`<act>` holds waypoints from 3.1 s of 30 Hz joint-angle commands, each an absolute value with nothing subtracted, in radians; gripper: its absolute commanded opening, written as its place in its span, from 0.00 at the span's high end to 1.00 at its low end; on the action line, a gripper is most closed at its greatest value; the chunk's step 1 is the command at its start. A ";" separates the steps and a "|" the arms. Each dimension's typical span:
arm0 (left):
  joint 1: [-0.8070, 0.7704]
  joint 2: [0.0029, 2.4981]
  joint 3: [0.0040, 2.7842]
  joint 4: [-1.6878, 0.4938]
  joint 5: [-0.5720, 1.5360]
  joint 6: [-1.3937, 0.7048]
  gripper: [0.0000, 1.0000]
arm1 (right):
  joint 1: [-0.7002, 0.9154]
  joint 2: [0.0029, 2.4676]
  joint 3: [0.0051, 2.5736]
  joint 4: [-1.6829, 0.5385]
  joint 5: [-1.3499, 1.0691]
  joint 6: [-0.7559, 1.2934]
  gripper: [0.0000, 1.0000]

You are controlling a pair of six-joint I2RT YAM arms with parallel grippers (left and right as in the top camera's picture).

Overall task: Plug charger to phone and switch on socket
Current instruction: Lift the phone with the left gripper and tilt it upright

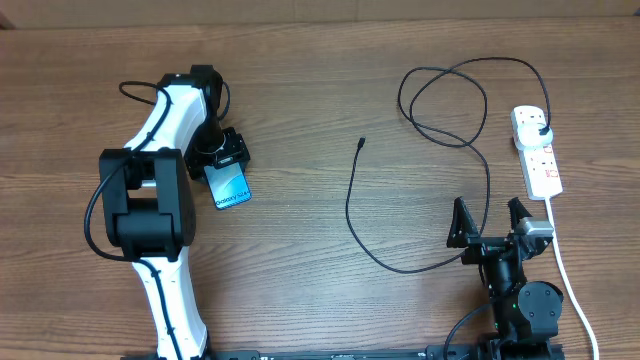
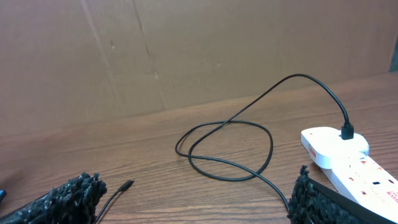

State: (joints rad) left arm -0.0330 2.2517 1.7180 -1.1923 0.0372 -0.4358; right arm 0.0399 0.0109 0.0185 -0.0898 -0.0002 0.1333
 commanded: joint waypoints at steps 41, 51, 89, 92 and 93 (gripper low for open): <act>-0.035 2.275 2.346 -1.530 0.107 -0.416 0.34 | 0.044 0.003 0.008 -0.084 -0.001 0.129 0.00; -0.034 2.274 2.363 -1.555 0.298 -0.416 0.50 | 0.044 0.003 0.008 -0.084 -0.001 0.129 0.00; -0.034 2.274 2.363 -1.690 0.597 -0.628 0.96 | 0.044 0.003 0.008 -0.084 -0.001 0.129 0.00; -0.034 2.274 2.363 -1.690 0.678 -0.634 0.96 | 0.044 0.003 0.008 -0.084 -0.001 0.129 0.00; -0.034 2.274 2.363 -1.690 0.701 -0.641 0.96 | 0.044 0.003 0.008 -0.084 -0.001 0.129 0.00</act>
